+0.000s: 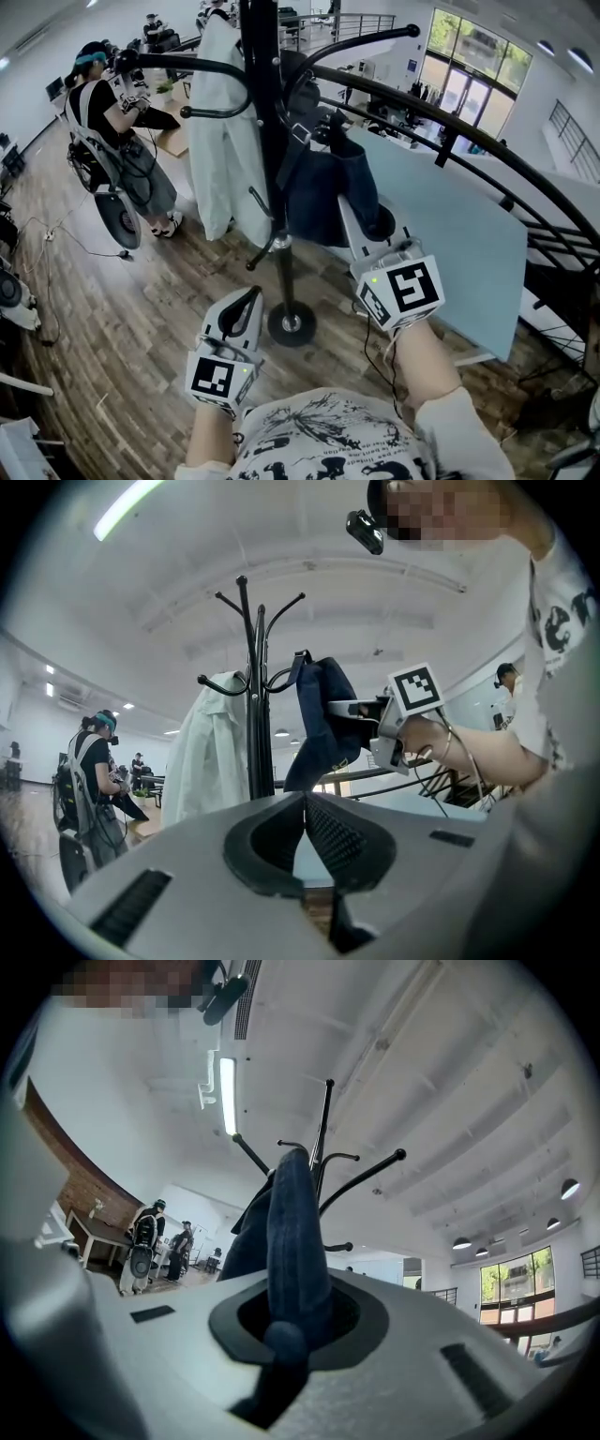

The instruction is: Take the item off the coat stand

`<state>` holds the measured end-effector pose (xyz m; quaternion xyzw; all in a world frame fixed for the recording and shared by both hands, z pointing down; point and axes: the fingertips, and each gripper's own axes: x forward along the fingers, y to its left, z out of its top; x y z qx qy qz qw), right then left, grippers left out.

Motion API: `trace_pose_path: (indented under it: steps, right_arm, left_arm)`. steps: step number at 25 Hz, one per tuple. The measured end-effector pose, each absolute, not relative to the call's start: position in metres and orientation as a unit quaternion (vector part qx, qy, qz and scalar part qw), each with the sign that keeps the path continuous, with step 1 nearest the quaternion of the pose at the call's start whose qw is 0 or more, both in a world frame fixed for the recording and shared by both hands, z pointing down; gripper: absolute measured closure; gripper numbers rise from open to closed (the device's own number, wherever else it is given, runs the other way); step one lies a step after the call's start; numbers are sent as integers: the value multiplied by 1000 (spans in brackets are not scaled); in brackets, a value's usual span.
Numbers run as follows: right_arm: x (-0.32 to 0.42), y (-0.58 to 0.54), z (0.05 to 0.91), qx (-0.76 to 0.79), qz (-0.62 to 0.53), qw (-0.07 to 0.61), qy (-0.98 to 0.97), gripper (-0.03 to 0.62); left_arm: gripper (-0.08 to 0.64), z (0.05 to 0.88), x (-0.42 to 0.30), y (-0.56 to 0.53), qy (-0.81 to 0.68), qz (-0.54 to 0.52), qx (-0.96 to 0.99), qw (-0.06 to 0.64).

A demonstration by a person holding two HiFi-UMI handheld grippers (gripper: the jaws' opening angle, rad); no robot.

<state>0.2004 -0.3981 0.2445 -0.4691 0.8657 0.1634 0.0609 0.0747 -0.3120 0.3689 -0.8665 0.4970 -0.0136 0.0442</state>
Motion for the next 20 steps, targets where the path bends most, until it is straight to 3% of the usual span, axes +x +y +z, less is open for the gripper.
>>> trace_pose_path:
  steps: [20]
  right_arm:
    - [264, -353, 413, -500, 31, -28, 865, 569]
  left_arm:
    - [555, 372, 115, -313, 488, 7, -872, 36]
